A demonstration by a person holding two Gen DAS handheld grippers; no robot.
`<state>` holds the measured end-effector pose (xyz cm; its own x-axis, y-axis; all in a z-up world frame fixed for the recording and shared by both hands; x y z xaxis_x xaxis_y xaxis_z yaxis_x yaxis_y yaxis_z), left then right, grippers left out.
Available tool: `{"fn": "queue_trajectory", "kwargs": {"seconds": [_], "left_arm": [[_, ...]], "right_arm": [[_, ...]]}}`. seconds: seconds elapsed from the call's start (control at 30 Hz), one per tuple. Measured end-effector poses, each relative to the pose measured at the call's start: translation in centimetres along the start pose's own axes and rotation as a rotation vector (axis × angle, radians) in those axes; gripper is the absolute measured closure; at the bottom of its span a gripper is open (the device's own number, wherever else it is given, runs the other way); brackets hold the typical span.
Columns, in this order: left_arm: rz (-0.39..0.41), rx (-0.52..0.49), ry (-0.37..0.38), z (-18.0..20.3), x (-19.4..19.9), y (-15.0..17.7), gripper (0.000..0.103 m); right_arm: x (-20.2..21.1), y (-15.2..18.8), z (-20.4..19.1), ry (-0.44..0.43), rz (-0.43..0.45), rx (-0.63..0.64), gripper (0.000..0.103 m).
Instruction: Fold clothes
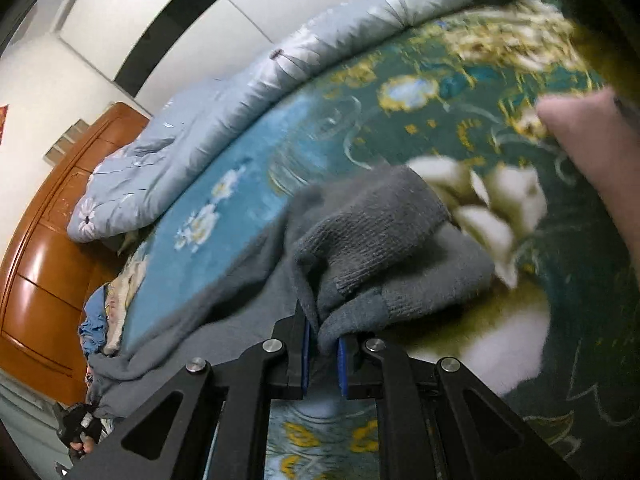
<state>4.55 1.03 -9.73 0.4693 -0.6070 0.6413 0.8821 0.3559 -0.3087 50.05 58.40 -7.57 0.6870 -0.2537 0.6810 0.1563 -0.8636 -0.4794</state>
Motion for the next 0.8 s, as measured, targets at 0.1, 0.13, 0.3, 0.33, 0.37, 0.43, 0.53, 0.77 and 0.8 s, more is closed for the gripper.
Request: {"fn": "queue_trajectory", "kwargs": {"seconds": [0.1, 0.13, 0.3, 0.33, 0.37, 0.43, 0.53, 0.77, 0.8], "left_arm": [[-0.012, -0.015, 0.003, 0.0, 0.2, 0.2, 0.095], [-0.015, -0.029, 0.001, 0.2, 0.4, 0.3, 0.095], [-0.025, -0.098, -0.033, 1.1, 1.9, 0.4, 0.088], [-0.025, -0.097, -0.029, 1.0, 2.4, 0.4, 0.085], [-0.025, -0.091, -0.024, 0.9, 2.9, 0.4, 0.084], [-0.021, -0.084, -0.025, 0.8, 3.7, 0.4, 0.084], [-0.006, -0.091, -0.036, 1.0, 4.8, 0.3, 0.084], [0.108, -0.126, -0.102, 1.8, 7.8, -1.3, 0.072], [0.113, -0.132, -0.092, 2.3, 7.9, -1.4, 0.070]], "right_arm": [[0.0, 0.4, 0.3, 0.005, -0.006, 0.003, 0.091], [0.1, 0.5, 0.3, 0.006, -0.008, 0.003, 0.091], [1.6, 1.4, -0.1, 0.057, 0.015, 0.059, 0.069], [2.2, 1.7, -0.3, 0.070, 0.025, 0.072, 0.067], [2.9, 2.1, -0.4, 0.082, 0.035, 0.085, 0.065], [4.2, 2.7, -0.7, 0.104, 0.055, 0.104, 0.064], [5.6, 3.1, -1.1, 0.120, 0.083, 0.092, 0.064], [8.4, 2.2, -1.8, 0.190, 0.182, 0.052, 0.064], [8.5, 2.1, -2.8, 0.195, 0.201, 0.078, 0.064]]}}
Point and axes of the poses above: each gripper's, at about its wrist camera, not at the fingertips, and x roughly against the way its jaws point, z to its right, y to its underside, the point moved 7 cm from there along -x, roughly the way its jaws point, and after that the axes turned 2 degrees about z, right-handed, at the moved point
